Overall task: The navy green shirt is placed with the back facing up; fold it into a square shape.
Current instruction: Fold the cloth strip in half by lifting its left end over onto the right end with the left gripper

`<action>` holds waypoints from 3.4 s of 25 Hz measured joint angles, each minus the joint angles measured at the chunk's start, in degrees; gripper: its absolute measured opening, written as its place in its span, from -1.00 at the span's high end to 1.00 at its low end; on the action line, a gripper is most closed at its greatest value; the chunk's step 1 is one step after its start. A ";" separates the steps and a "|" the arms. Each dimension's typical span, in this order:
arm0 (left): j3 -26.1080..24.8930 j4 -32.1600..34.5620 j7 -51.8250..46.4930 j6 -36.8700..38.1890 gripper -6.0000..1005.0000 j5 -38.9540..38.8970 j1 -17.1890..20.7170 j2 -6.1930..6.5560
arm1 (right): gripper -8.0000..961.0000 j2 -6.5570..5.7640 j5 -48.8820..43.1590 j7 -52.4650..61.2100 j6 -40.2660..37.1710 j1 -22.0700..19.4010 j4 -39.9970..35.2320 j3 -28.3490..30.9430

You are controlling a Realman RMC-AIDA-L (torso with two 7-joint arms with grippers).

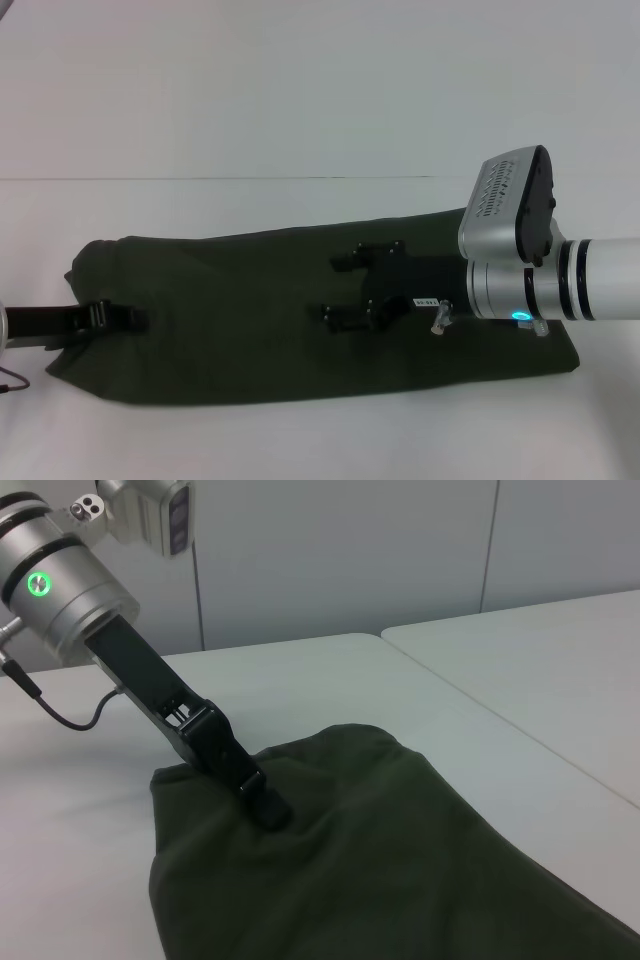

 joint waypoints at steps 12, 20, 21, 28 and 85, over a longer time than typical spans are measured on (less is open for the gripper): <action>0.67 0.00 -0.35 -0.16 0.62 0.37 -0.44 0.53 | -0.66 0.00 0.01 0.08 -0.08 -0.04 0.00 0.00; 3.03 0.04 -2.09 1.91 0.72 0.62 0.78 5.56 | -0.66 -0.11 1.31 -0.02 -0.49 -0.63 0.00 0.00; 2.84 0.22 -2.25 2.53 0.72 1.05 0.98 6.23 | -0.66 -0.14 1.34 -0.04 -0.51 -0.68 0.00 0.00; 1.78 7.68 -6.92 7.04 0.72 12.81 1.26 8.63 | -0.66 -0.18 1.40 0.02 -0.54 -0.69 0.00 -2.53; 2.08 -2.88 -3.53 3.06 0.56 -17.68 -6.09 -10.40 | -0.66 -0.55 2.13 0.11 2.73 -6.16 -0.83 -2.92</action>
